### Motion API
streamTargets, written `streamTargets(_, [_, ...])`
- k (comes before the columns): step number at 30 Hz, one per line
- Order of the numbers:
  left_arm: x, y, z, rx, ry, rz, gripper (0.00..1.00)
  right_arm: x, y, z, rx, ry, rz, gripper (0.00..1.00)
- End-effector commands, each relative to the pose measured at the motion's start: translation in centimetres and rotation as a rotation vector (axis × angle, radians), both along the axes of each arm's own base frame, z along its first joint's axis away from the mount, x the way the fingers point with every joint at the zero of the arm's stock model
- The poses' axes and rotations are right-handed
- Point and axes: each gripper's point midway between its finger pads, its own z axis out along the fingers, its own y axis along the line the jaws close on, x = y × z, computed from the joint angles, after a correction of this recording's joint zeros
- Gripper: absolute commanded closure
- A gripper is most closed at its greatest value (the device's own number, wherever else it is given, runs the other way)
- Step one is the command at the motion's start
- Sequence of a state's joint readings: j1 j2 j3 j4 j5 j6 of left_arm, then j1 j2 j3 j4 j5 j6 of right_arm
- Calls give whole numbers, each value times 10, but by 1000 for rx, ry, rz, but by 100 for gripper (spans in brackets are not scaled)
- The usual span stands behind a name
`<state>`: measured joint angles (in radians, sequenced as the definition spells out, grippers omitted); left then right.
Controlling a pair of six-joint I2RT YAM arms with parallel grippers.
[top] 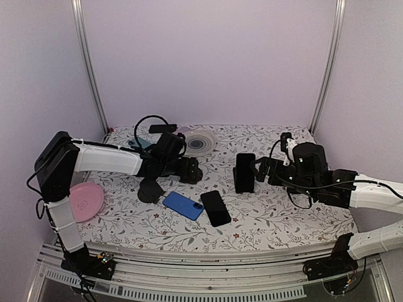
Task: Place the phone on the phone stand
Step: Move the phone stand to the center of the board.
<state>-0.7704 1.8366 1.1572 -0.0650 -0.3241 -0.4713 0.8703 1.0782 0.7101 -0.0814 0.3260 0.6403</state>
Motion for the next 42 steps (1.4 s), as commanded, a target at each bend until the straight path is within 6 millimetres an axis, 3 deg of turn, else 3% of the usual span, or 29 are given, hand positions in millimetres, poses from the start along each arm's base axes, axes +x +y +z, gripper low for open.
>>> streamTargets(1, [18,-9,5,5,-26,-59,3,-3,0,7,33,-15,6,1])
streamTargets(7, [24,-23,-9,30,-11,-126,3,-4,0,8,39,-17,10,1])
streamTargets(9, [26,-22,-11,38,-14,-121,3,-4,1,7,39,-16,11,1])
streamTargets(11, [30,-18,-30,68,9,-106,3,-4,1,7,40,-15,12,1])
streamTargets(18, [38,-15,-43,83,22,-92,4,-4,2,9,41,-17,14,1])
streamTargets(21, [39,-17,-49,78,37,-100,10,-4,3,8,41,-17,19,1])
streamTargets(30, [22,-27,-52,-4,83,-91,34,-2,7,7,40,-14,30,1])
streamTargets(42, [-12,-46,-59,-43,128,15,41,-2,12,6,43,-9,46,1])
